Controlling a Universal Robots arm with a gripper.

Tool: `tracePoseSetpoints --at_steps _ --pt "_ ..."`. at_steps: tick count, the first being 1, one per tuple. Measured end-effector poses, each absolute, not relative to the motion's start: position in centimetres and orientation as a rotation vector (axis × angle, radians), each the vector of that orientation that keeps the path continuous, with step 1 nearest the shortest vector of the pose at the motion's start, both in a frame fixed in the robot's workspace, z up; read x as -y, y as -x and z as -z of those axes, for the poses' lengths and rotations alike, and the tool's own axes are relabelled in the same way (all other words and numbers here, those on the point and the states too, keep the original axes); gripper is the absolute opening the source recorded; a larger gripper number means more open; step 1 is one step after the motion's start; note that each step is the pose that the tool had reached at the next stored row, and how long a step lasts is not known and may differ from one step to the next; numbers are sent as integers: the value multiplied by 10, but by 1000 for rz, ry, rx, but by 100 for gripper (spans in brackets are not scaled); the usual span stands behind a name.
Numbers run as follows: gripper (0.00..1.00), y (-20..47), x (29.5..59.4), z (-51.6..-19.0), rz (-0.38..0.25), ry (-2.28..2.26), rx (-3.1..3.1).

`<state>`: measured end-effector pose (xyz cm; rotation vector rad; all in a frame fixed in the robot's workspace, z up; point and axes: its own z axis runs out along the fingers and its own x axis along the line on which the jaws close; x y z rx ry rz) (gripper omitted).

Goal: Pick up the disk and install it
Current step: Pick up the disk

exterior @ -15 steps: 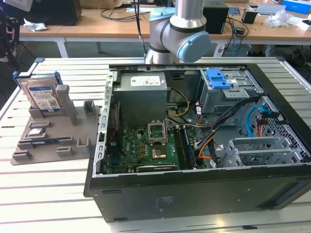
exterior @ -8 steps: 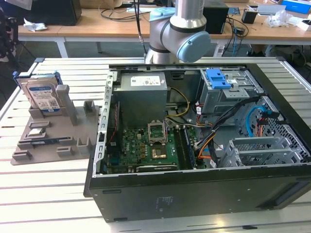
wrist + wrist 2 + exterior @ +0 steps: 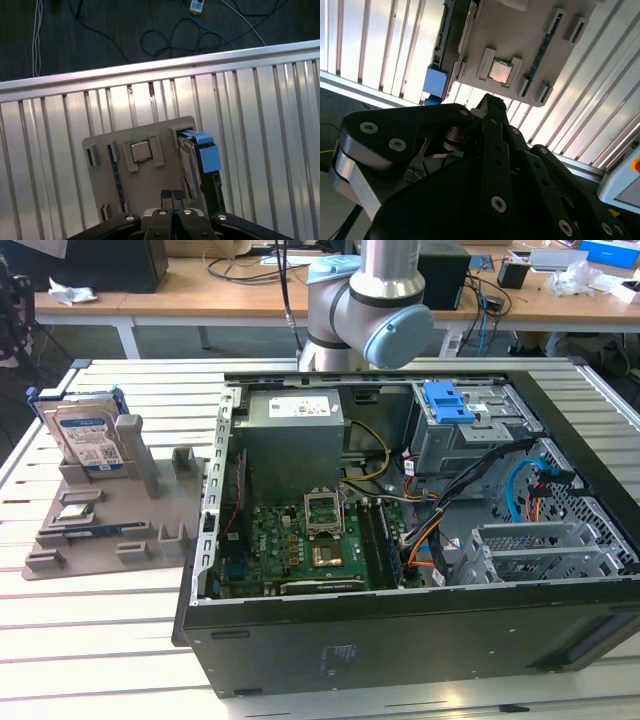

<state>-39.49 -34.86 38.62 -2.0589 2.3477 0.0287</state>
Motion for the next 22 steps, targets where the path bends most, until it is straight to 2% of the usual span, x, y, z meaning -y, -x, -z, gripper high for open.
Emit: tracePoseSetpoints --at_steps 20,21,22 --pt "11 395 349 -386 -30 2180 -2237" --pt "11 395 349 -386 -30 2180 -2237" --pt "17 395 349 -386 -30 2180 -2237"
